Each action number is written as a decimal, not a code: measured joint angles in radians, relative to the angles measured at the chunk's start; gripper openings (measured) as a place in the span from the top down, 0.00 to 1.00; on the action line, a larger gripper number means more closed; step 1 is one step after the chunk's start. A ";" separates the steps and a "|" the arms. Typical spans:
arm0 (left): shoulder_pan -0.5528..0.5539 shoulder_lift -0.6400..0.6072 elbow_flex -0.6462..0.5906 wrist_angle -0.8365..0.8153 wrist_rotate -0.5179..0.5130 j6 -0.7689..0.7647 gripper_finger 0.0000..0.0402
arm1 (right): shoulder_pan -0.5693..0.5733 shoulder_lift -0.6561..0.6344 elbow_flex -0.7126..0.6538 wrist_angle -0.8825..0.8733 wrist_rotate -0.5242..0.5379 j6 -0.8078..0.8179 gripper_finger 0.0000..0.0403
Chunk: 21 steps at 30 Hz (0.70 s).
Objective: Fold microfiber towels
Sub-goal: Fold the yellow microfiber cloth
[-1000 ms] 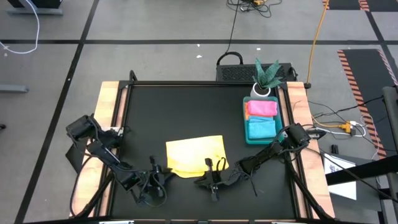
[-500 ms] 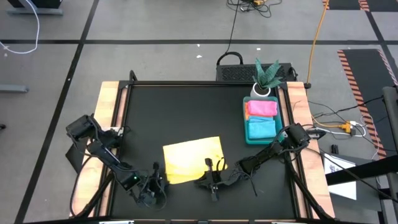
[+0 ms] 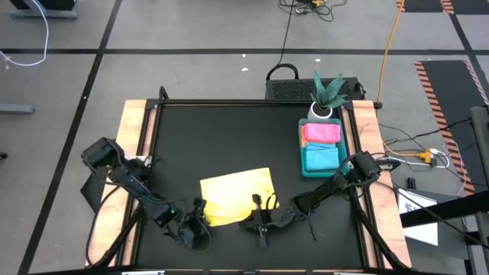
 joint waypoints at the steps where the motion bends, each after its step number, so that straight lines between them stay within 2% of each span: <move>1: 0.001 0.000 0.000 0.000 0.006 0.012 0.90 | 0.000 0.000 0.000 0.000 0.000 0.000 0.97; 8: 0.033 -0.056 -0.002 -0.033 0.103 0.012 0.70 | 0.000 0.000 0.000 0.000 0.000 0.000 0.97; 12: 0.055 -0.140 -0.006 -0.099 0.265 -0.010 0.63 | 0.000 0.000 0.000 0.000 0.000 0.007 0.97; 15: 0.073 -0.204 -0.005 -0.106 0.320 -0.022 0.61 | 0.000 0.000 0.000 0.000 0.000 0.007 0.97; 18: 0.078 -0.258 -0.005 -0.112 0.282 0.006 0.63 | 0.000 0.000 0.000 0.000 0.000 0.007 0.97; 21: 0.080 -0.295 -0.004 -0.104 0.150 0.036 0.67 | 0.000 0.000 0.000 0.000 0.000 0.007 0.97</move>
